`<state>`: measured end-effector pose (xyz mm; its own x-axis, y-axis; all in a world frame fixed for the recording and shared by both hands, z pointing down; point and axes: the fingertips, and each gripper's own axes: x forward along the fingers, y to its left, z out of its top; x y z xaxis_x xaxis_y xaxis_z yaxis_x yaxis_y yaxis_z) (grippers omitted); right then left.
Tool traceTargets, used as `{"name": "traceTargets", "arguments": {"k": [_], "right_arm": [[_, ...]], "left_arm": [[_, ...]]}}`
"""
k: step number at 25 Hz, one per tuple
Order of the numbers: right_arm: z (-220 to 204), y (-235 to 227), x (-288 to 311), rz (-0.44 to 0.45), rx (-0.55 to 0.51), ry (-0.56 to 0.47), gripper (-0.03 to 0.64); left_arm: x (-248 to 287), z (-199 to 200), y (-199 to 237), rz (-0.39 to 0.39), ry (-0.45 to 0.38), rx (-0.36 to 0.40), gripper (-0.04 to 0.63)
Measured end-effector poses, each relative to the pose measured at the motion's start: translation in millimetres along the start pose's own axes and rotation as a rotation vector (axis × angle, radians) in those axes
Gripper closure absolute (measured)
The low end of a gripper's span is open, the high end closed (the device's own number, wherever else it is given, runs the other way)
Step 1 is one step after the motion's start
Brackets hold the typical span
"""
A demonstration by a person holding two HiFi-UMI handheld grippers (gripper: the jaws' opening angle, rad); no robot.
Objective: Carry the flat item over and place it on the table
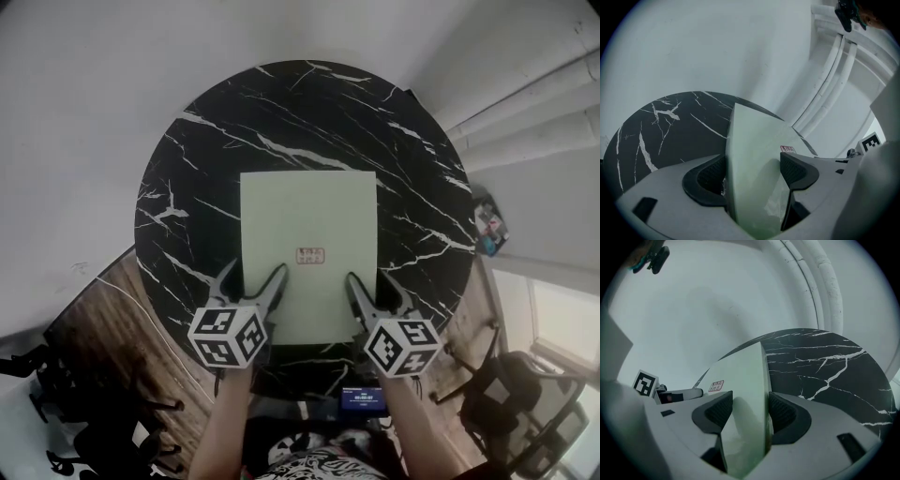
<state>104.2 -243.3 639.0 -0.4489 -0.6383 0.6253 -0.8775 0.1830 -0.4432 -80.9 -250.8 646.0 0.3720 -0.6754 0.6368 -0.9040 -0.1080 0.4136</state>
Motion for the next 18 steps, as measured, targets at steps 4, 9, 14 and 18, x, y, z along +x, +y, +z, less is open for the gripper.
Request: {"name": "traceTargets", "arguments": {"k": [4,9,14,18], "right_arm": [[-1.4,-1.5,0.9,-0.007,0.001,0.003,0.396],[-1.4,-2.1,2.6,0.005,0.022,0.010,0.396],[-1.3,-2.7,3.2,0.043,0.006,0.019,0.394],[8.0,-1.7,-0.7,-0.006,-0.125,-0.003,0.396]], "left_arm": [[1.1,-1.4,0.2,0.008,0.004,0.008,0.218],[1.1,-0.6,1.5,0.002,0.003,0.000,0.218],[-0.2,-0.7,2.3,-0.023,0.011,-0.024,0.219],[-4.8,3.9,3.3,-0.023,0.015,0.025,0.254]]}}
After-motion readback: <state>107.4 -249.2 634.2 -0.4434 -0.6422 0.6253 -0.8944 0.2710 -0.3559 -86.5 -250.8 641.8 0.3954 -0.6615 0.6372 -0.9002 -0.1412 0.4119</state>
